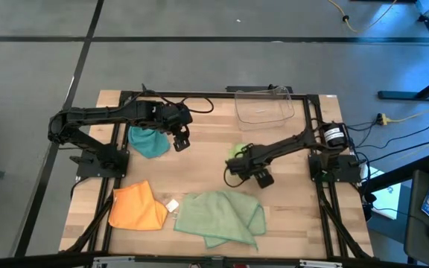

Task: Fold microfiber towels
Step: Put the light green microfiber towel in the transparent bin

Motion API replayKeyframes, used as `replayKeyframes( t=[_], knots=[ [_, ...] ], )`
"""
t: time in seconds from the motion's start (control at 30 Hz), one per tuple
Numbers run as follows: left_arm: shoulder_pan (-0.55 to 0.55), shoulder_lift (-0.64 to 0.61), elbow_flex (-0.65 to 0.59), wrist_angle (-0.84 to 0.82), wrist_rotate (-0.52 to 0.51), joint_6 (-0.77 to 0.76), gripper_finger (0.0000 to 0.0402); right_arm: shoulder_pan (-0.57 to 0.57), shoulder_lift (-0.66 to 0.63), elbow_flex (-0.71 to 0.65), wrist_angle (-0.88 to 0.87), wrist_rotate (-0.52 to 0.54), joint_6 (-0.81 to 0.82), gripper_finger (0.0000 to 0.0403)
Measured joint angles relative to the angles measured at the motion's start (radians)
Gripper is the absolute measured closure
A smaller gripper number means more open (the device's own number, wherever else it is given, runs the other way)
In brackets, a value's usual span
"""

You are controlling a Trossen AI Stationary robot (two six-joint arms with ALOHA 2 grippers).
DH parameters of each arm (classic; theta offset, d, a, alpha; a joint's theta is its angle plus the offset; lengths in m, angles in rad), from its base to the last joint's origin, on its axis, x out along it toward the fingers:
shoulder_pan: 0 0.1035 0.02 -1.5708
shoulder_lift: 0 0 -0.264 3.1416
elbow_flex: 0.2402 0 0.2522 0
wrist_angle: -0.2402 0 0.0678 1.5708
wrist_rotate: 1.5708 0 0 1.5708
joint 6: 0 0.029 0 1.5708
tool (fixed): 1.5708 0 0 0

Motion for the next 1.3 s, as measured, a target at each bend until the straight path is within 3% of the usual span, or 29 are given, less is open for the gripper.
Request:
replayKeyframes(
  t=[0.3, 0.5, 0.57, 0.83, 1.07, 1.3],
  knots=[
    [0.0, 0.0, 0.0, -0.001, 0.0, 0.0, 0.0166, 0.077, -0.217, 0.016, 0.019, 0.003, 0.275, 0.0259],
    [0.0, 0.0, 0.0, 0.004, 0.0, 0.0, 0.0166, 0.072, -0.295, -0.02, 0.143, 0.117, 0.511, 0.0269],
    [0.0, 0.0, 0.0, 0.004, 0.0, 0.0, 0.0166, 0.061, -0.311, -0.045, 0.202, 0.111, 0.541, 0.0269],
    [0.0, 0.0, 0.0, 0.004, -0.001, 0.002, 0.0166, 0.056, -0.268, -0.157, 0.488, 0.062, 0.551, 0.027],
    [0.0, 0.0, 0.0, 0.004, -0.003, 0.034, 0.0166, 0.026, -0.209, -0.167, 0.671, 0.275, 0.72, 0.027],
    [0.0, 0.0, 0.0, 0.003, -0.004, 0.035, 0.0166, -0.068, -0.151, -0.167, 0.664, 0.303, 0.935, 0.027]
  ],
)
